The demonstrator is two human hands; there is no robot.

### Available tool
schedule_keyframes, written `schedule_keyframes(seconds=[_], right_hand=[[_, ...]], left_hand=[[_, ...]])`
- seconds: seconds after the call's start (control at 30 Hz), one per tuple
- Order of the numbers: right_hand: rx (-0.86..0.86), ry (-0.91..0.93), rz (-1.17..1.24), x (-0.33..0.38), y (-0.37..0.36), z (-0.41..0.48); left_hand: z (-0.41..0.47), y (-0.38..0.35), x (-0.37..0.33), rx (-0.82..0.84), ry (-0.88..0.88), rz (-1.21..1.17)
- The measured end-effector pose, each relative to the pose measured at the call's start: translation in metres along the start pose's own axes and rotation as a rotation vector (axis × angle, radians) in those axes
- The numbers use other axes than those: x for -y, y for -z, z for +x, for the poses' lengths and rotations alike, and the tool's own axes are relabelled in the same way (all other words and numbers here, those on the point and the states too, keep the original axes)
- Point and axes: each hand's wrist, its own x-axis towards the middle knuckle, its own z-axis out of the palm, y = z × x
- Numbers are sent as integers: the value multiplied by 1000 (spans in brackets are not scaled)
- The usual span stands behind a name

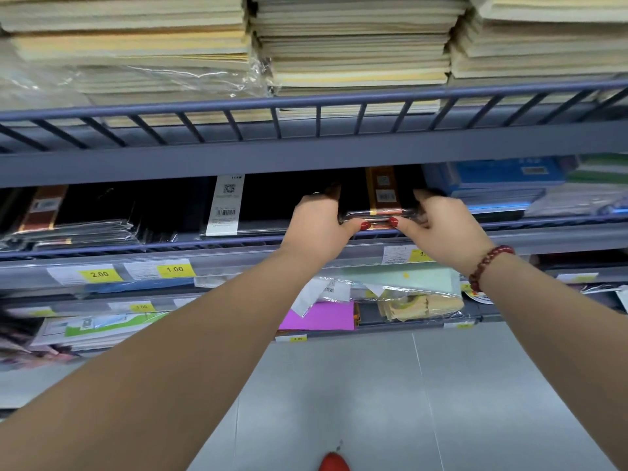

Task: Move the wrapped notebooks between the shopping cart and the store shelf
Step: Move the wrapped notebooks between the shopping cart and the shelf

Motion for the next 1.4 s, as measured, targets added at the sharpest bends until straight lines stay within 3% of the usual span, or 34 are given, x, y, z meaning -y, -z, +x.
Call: schedule_keyframes(seconds=[0.23,0.5,0.67,0.87,1.2,1.4], right_hand=[[-137,10,-12,5,0,-22],[-277,160,-95,64,-20,-59],[-236,239,-78,133,-50,-70],[-135,312,-9,212,-90,-61],[-45,219,233,288,-137,-40],[-60,183,253,310,-148,-33]], left_hand=[[-16,11,16,4,17,-214],[-81,77,87,-288,-90,-139],[-107,125,146,-394,-124,33],[-129,170,222,-392,80,181],[-141,180,278,-270,211,-56],[-137,180,286,-332,225,-256]])
